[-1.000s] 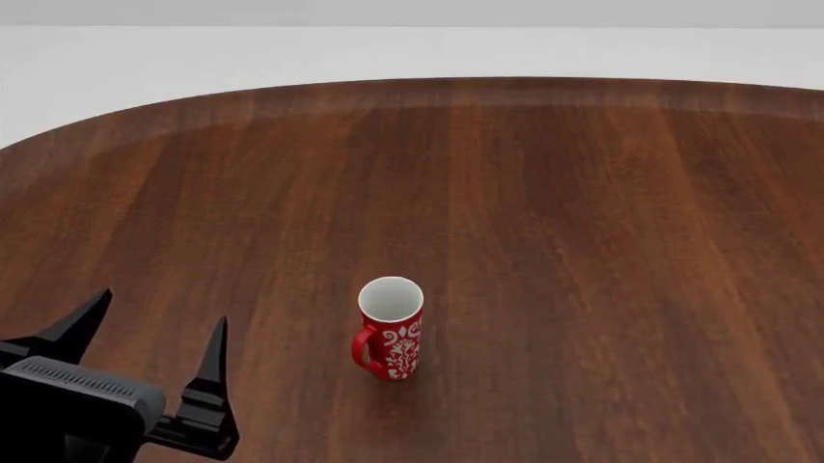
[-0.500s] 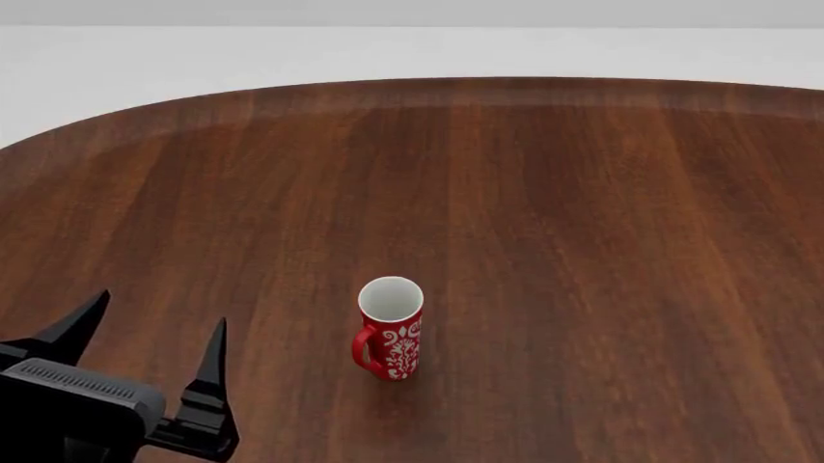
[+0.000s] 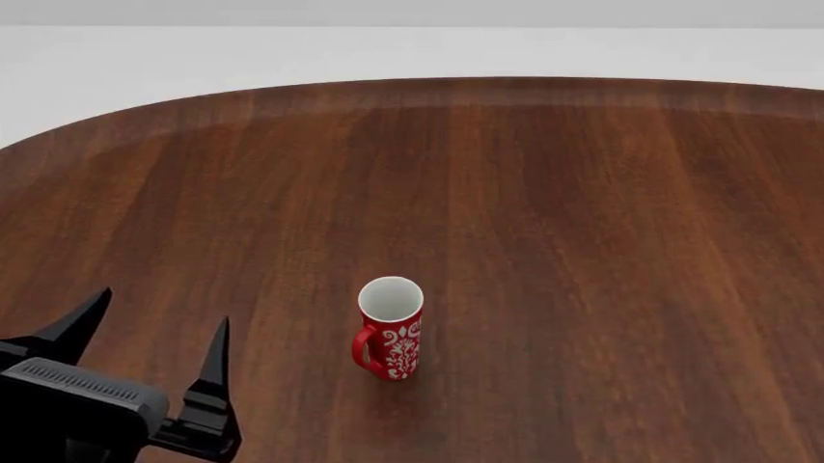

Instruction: Put the white mug on the plate.

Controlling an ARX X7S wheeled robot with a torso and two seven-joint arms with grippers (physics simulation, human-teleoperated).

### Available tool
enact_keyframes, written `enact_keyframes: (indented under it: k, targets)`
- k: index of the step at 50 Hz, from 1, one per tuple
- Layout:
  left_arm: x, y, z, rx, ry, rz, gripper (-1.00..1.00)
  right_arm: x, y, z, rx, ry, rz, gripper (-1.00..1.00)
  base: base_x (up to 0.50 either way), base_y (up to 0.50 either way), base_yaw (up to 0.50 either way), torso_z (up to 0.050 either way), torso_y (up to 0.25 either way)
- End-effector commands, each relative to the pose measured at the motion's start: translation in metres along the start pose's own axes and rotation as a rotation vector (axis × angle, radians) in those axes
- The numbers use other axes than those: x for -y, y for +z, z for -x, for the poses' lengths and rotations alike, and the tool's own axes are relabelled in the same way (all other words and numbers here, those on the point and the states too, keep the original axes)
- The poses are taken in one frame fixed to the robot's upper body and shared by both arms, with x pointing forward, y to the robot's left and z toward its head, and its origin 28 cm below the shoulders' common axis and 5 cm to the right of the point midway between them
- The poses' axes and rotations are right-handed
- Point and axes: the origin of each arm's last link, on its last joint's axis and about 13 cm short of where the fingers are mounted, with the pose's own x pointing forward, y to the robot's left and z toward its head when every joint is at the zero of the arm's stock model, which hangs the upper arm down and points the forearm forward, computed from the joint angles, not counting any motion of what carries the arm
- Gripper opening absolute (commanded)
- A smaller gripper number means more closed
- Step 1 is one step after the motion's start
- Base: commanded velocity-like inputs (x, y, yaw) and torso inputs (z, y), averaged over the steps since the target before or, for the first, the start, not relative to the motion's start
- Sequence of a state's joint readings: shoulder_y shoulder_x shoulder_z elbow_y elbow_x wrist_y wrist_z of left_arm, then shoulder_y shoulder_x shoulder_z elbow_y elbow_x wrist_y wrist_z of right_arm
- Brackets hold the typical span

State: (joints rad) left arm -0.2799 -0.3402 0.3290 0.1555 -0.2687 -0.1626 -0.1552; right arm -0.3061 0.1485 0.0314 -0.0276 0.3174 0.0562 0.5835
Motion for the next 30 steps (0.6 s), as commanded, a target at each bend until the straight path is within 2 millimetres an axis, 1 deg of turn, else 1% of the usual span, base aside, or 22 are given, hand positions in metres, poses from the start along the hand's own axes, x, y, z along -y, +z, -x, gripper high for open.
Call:
enact_keyframes:
  k: [1, 18, 30]
  targets:
    - [0.001, 0.0022, 0.0011, 0.0, -0.001, -0.006, 1.0, 0.0005, -0.0055, -0.0034, 0.002, 0.004, 0.014, -1.0, 0.0, 0.0, 0.0, 0.0, 0.0]
    - [0.0023, 0.0021, 0.0017, -0.007, -0.012, 0.002, 1.0, 0.0003, -0.0079, -0.0085, 0.021, 0.005, 0.015, -1.0, 0.0, 0.0, 0.0, 0.0, 0.001]
    - [0.0046, 0.0072, 0.0043, 0.0, -0.017, -0.008, 1.0, 0.0016, -0.012, -0.0093, 0.011, 0.005, 0.002, -1.0, 0.0, 0.0, 0.0, 0.001, 0.0]
